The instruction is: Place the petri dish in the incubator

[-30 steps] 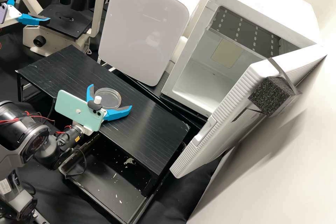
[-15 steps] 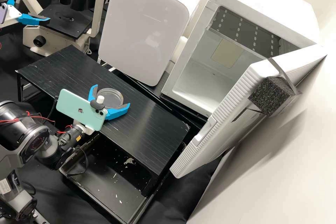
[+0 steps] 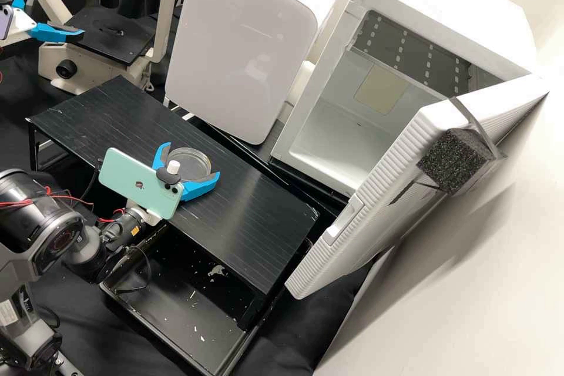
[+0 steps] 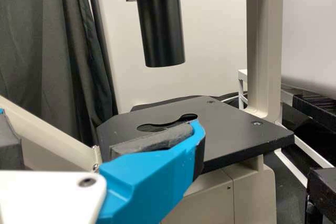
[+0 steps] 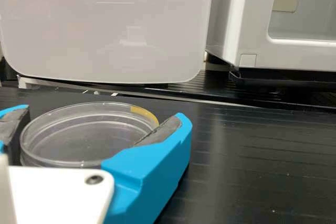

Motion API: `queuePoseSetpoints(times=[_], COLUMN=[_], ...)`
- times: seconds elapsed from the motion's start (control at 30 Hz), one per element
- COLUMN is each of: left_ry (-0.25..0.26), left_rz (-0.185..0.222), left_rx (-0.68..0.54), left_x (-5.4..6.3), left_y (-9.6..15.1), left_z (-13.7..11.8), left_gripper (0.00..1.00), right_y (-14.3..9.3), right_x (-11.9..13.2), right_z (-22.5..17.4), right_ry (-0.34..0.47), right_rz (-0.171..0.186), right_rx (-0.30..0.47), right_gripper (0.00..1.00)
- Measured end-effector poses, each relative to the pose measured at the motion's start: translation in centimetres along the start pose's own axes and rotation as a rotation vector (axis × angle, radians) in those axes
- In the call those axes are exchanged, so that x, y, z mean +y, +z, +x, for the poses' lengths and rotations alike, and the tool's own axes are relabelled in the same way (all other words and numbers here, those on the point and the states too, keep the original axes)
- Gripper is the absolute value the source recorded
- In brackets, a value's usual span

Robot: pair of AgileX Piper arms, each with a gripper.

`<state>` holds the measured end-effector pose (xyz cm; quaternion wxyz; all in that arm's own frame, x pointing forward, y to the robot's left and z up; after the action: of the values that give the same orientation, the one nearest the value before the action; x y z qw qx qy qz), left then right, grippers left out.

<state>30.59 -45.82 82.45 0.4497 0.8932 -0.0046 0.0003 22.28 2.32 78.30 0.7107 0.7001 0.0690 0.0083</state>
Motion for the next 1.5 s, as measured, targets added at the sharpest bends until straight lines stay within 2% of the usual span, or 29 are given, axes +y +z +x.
queuePoseSetpoints(times=[0.27,0.43,0.5,0.63,0.83,1.1,1.27,1.5], left_ry=[0.0,0.0,0.0,0.0,0.0,0.0,0.0,0.0], left_rz=[0.0,0.0,0.0,0.0,0.0,0.0,0.0,0.0], left_rx=[0.0,0.0,0.0,0.0,0.0,0.0,0.0,0.0], left_x=[0.0,0.0,0.0,0.0,0.0,0.0,0.0,0.0], left_y=[0.0,0.0,0.0,0.0,0.0,0.0,0.0,0.0], left_z=[0.0,0.0,0.0,0.0,0.0,0.0,0.0,0.0], left_gripper=[1.0,1.0,1.0,1.0,1.0,1.0,1.0,1.0], right_y=[0.3,1.1,1.7,2.8,4.4,5.8,6.6,7.5], right_x=[0.3,1.8,2.8,5.6,10.3,14.9,17.0,17.5], right_z=[0.0,-0.2,-0.2,0.1,1.0,5.7,9.6,14.5], right_ry=[-0.004,0.025,0.06,0.164,0.33,0.445,0.498,0.447], right_rz=[0.006,0.023,0.039,0.048,0.02,-0.01,0.021,0.021], right_rx=[0.002,-0.025,-0.047,-0.075,-0.106,-0.071,-0.092,-0.128], right_gripper=[0.0,0.0,0.0,0.0,0.0,0.0,0.0,0.0])
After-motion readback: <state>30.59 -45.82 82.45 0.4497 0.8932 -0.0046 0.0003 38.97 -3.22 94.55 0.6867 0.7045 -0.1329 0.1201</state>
